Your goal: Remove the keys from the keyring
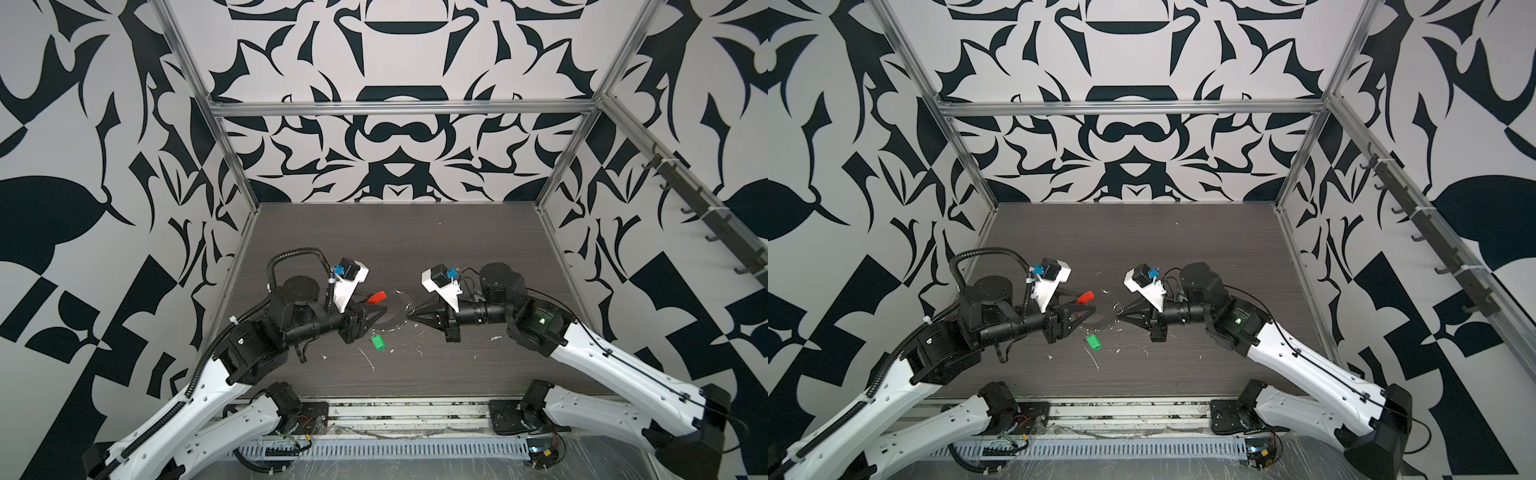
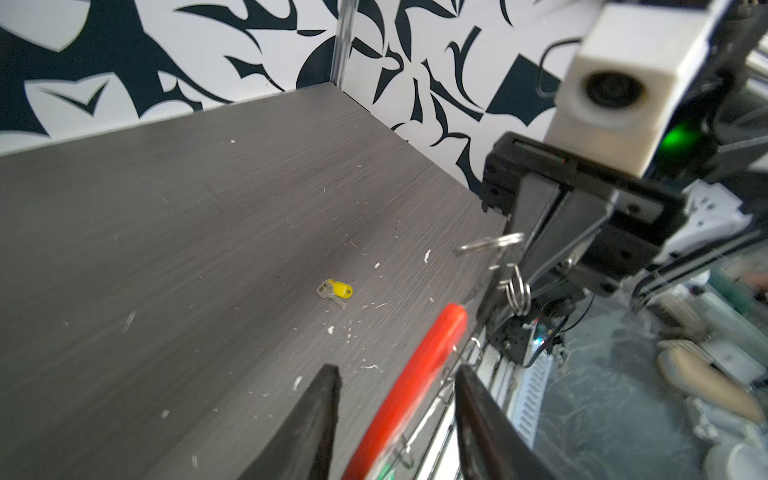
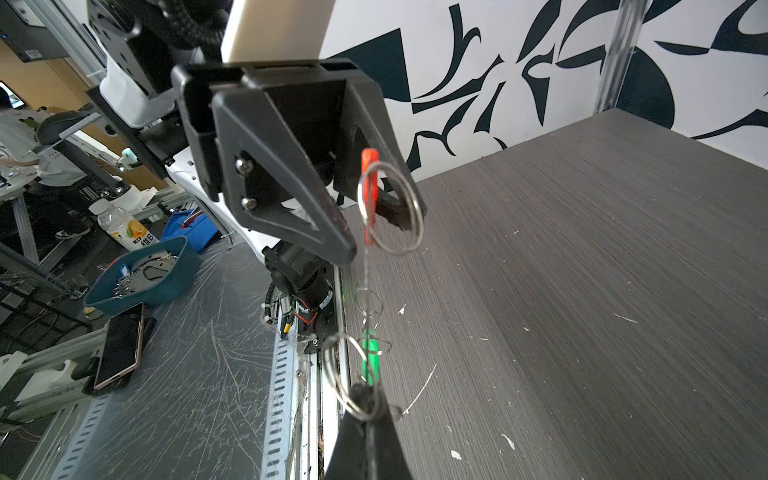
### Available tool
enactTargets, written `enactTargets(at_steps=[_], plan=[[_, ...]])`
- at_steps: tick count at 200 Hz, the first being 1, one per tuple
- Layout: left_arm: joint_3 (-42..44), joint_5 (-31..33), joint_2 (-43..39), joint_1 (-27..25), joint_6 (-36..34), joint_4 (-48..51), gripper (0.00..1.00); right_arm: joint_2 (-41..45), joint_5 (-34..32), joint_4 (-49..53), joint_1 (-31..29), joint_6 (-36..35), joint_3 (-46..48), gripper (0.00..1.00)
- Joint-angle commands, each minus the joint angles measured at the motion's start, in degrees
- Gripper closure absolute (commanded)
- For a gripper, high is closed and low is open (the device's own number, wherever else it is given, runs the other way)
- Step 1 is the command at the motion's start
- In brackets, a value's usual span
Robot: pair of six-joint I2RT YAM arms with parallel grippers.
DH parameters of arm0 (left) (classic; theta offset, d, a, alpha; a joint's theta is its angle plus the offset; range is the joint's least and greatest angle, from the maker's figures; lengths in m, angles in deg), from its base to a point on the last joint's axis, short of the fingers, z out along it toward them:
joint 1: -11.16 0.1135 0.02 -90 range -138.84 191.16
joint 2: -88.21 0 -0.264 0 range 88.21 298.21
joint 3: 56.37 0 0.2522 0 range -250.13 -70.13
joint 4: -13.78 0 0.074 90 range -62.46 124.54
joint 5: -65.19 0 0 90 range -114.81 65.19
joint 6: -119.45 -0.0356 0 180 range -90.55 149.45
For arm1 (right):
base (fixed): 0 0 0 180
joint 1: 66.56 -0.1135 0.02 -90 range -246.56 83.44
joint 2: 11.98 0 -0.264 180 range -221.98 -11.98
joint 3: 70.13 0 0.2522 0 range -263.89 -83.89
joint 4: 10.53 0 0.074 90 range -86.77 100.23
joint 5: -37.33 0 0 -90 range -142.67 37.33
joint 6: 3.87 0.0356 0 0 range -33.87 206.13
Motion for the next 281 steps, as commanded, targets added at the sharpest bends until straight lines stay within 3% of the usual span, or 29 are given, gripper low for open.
enactTargets(at_steps=[1, 33, 44, 78, 97, 125, 159, 203, 231, 281], plan=[[-1.4, -2.5, -0.1, 0.4, -0.3, -0.6, 0.68, -0.4, 0.2, -2.8, 0.0, 1.0, -2.1, 1.00], [-1.0, 0.1, 0.3, 0.5, 1.7, -2.4, 0.96, -1.3, -1.8, -3.1, 0.0, 2.1, -2.6, 1.00], [-0.7, 1.2, 0.4, 0.5, 3.0, -3.7, 1.00, -1.4, -2.7, -3.4, 0.0, 2.7, -2.6, 1.00], [1.6, 5.0, -0.6, 0.6, 7.5, -10.3, 1.00, 0.3, -8.6, -4.3, 0.0, 4.5, -0.7, 0.62], [3.6, 8.4, -0.4, 0.5, 11.1, -15.6, 1.00, 2.0, -12.3, -6.5, 0.0, 6.3, 1.8, 0.55], [3.8, 14.0, 2.7, 0.5, 13.7, -18.9, 1.00, 4.9, -17.9, -10.8, 0.0, 8.6, 6.2, 0.51], [1.7, 17.8, 6.3, 0.5, 16.8, -18.8, 1.00, 4.3, -17.5, -15.0, -0.1, 11.4, 8.8, 0.51], [1.7, 17.0, 7.5, 0.5, 19.2, -22.5, 1.00, 1.8, -15.6, -25.6, -0.9, 15.8, 11.7, 0.51], [1.1, 17.1, 8.2, 0.5, 20.3, -22.5, 1.00, -0.1, -16.3, -25.7, -2.6, 14.7, 9.9, 0.51], [1.1, 18.0, 8.1, 0.6, 21.7, -22.5, 1.00, -4.2, -23.6, -23.4, -7.5, 12.1, 5.8, 0.52]])
